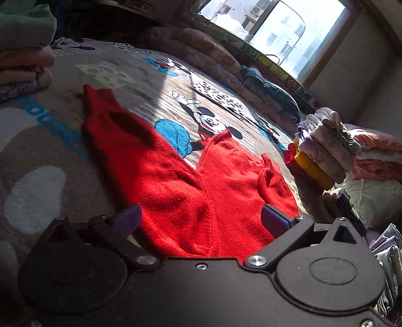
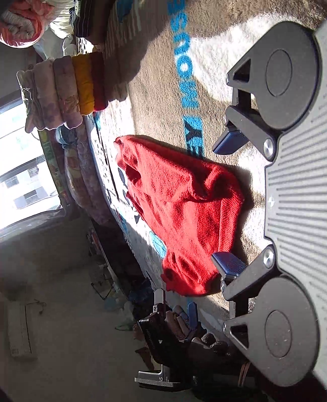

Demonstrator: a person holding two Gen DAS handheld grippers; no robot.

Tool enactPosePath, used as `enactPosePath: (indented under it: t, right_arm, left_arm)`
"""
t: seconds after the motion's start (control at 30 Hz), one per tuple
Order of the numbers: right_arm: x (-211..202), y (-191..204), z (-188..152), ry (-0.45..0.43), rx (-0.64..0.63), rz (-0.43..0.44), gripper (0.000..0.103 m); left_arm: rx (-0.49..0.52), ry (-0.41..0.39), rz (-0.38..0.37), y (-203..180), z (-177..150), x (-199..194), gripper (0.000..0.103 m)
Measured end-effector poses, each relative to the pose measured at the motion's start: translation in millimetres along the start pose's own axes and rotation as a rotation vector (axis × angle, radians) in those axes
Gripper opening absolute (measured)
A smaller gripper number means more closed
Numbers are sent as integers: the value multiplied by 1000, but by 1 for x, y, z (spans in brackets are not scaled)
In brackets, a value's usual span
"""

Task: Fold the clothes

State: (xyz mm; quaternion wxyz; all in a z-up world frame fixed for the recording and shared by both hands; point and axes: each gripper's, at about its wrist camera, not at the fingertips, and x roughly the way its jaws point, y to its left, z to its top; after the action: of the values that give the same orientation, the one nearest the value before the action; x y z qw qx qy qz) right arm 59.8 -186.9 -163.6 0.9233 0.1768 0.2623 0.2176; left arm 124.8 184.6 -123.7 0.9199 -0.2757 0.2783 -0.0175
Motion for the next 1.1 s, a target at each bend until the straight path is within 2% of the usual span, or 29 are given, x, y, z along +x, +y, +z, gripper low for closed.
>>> enactPosePath:
  t: [0.1,0.13,0.23,0.3,0.53,0.6,0.8,0.87,1.1]
  right_arm:
    - [6,-23,-3,24,111,-29,83]
    - [7,-30,-6,16,153,-13,83]
    - [9,-33,-7,13,169,1,84]
    - [11,-32,-8,13,151,1,85]
    - [13,-27,-10,7,110,12,92]
    - [13,-27,-10,6,106,16,93]
    - [15,-26,-11,6,83,22,95]
    - [16,-26,-11,7,73,24,97]
    - [20,-24,-11,6,54,29,101]
  left_arm:
    - [-84,-35,35,26,1,-3,100]
    - [-109,-40,46,34,2,-4,100]
    - [-221,-51,58,61,7,-3,92]
    - [-303,-54,42,79,12,0,77]
    - [-399,-75,11,110,35,17,60]
    - [-428,-79,3,120,43,25,47]
    - [-510,-78,-29,145,60,48,23]
    - [-523,-79,-36,149,64,54,19]
    - [-515,-78,-39,148,79,74,19]
